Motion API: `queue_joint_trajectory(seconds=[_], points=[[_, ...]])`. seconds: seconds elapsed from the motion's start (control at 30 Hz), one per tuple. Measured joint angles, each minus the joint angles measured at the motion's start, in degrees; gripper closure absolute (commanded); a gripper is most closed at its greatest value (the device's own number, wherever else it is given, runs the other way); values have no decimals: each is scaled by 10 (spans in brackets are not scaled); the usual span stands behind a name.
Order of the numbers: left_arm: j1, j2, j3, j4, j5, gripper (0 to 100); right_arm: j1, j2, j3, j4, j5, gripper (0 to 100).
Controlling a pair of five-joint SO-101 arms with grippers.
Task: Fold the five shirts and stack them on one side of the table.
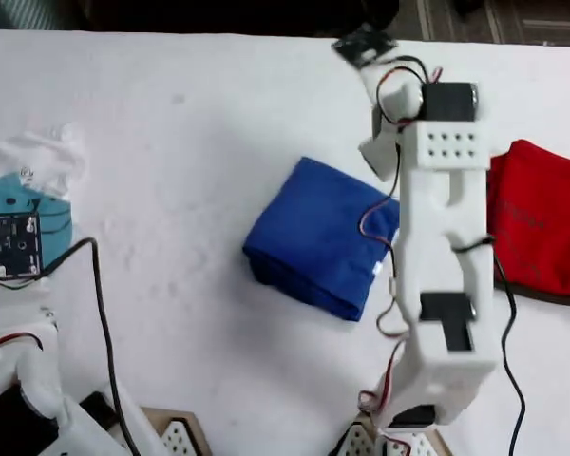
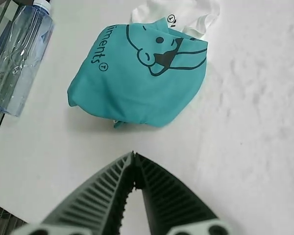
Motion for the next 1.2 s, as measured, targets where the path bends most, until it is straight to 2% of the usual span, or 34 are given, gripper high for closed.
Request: queue_joint_trajectory(seconds=[0.13,0.23,0.4,0.53,0.87,1.03,1.2], points=[[0,0,0,0,0,975,2,-86,112,0,-149,808],[0,0,-1,0,0,975,-21,-153,212,0,-232,841],[0,0,-5,0,0,975,-152,-200,337,-38,-344,986],[0,0,-5,0,0,975,-262,-186,384,-135,-419,982],[0,0,-27,0,-42,975,-307,-17,395,-275,-459,979],[0,0,-27,0,-42,975,-342,98,395,-300,-480,979],[0,0,-27,0,-42,975,-339,119,389,-303,-484,979]])
